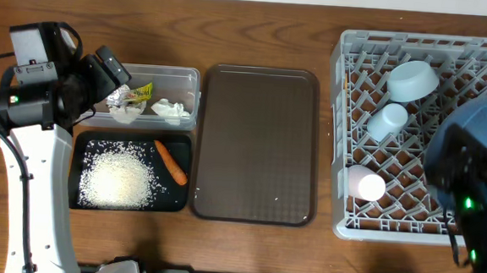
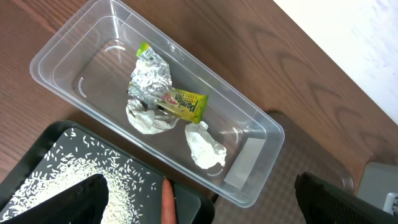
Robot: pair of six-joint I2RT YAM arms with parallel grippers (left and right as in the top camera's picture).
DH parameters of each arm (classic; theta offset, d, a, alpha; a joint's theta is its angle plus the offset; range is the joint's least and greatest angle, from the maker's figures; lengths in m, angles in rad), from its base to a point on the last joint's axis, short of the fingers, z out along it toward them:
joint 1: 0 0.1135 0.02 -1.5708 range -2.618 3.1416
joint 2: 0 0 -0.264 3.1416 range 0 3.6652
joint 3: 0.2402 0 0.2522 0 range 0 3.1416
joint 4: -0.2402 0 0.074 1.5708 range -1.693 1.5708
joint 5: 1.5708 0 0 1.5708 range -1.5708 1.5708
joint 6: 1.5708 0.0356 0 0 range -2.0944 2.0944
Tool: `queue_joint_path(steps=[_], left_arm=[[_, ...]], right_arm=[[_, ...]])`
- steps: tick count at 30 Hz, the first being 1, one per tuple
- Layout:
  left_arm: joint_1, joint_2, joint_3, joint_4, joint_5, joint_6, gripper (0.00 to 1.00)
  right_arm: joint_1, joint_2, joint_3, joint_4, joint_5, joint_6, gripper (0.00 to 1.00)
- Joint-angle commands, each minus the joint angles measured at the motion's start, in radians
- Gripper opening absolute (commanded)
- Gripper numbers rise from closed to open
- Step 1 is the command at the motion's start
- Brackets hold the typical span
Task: Sort waste into correct bins and load items into the dishwasher rack
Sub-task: 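Lift the blue plate and carry it right over the rack, then lower the blue plate into the rack's right side and release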
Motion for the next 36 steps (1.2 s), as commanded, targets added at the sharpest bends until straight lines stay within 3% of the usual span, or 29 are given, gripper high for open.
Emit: queue_joint_path(steps=[1, 6, 13, 16, 20, 24, 31, 36], left_arm=[[0.003, -0.003, -0.007, -0.002, -0.016, 0.010, 0.98], [0.003, -0.003, -0.007, -0.002, -0.016, 0.009, 0.98], [0.003, -0.003, -0.007, -0.002, -0.016, 0.009, 0.98], [0.003, -0.003, -0.007, -0.002, -0.016, 0.010, 0.98], [0.003, -0.003, -0.007, -0.002, -0.016, 0.010, 0.98], [0.003, -0.003, -0.007, -0.002, -0.016, 0.009, 0.98], [0.003, -0.003, -0.007, -0.002, -0.016, 0.010, 0.98], [0.003, -0.003, -0.007, -0.002, -0.016, 0.009, 0.98]], right_arm=[[-0.054, 0.042, 0.003, 0.047, 0.055, 0.061, 0.01], [-0.164, 0.170, 0.003, 0.110, -0.093, 0.060, 0.01], [-0.220, 0.378, 0.003, 0.126, -0.193, -0.083, 0.01], [-0.254, 0.424, 0.003, 0.187, -0.376, -0.079, 0.01], [-0.343, 0.433, 0.003, 0.310, -0.646, -0.065, 0.01], [-0.468, 0.431, 0.003, 0.323, -0.762, -0.015, 0.01], [-0.675, 0.431, -0.005, 0.328, -0.986, -0.063, 0.01], [-0.800, 0.446, -0.042, 0.454, -1.265, -0.090, 0.01]])
